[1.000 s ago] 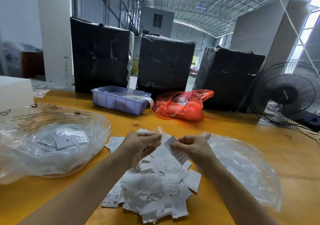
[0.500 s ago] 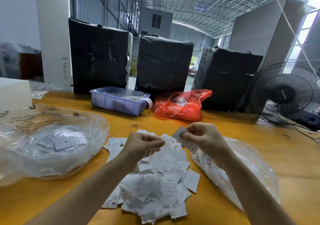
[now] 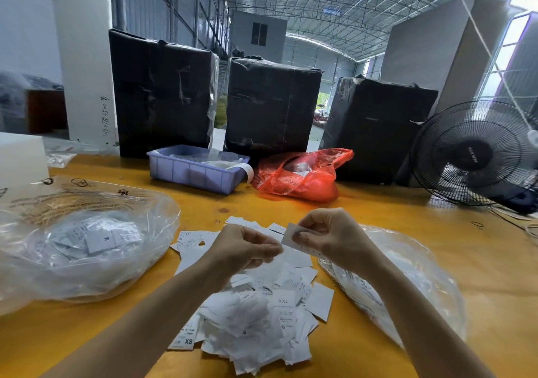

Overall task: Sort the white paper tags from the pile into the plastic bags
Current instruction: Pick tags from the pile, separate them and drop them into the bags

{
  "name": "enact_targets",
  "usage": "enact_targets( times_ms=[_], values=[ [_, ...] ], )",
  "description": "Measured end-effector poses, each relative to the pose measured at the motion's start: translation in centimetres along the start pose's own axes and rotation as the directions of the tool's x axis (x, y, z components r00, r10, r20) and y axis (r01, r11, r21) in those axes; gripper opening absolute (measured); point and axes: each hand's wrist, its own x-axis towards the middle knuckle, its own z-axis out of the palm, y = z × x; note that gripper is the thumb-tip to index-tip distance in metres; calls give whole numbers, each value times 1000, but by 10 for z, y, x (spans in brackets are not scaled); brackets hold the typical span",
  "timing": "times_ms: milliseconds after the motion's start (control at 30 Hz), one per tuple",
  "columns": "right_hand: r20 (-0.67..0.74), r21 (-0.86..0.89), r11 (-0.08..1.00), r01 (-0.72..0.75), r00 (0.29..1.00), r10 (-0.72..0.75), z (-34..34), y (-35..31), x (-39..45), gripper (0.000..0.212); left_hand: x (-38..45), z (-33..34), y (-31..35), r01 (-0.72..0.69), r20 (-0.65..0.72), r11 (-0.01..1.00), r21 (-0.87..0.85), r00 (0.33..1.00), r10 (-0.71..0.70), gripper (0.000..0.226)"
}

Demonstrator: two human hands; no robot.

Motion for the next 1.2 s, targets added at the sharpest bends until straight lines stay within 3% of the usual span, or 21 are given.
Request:
enact_targets(
  times_ms=[467,700,900,1200],
  values=[
    [-8,-9,999,31,999,-31,0,-1,-1,8,-2,-1,2,29,100,994,104,994,-40,4],
    [68,-31,1000,5,998,-3,0,0,-1,6,-2,-2,3,40,103,993,108,993,-52,6],
    [-13,79,997,2,1000,-1,-8,-1,0,12,-2,-2,3,45,108,993,113,992,-57,7],
    [105,-77,997,-11,994,19,-1,0,-1,6,-3,-2,5,55,107,989,136,992,-70,12]
  ],
)
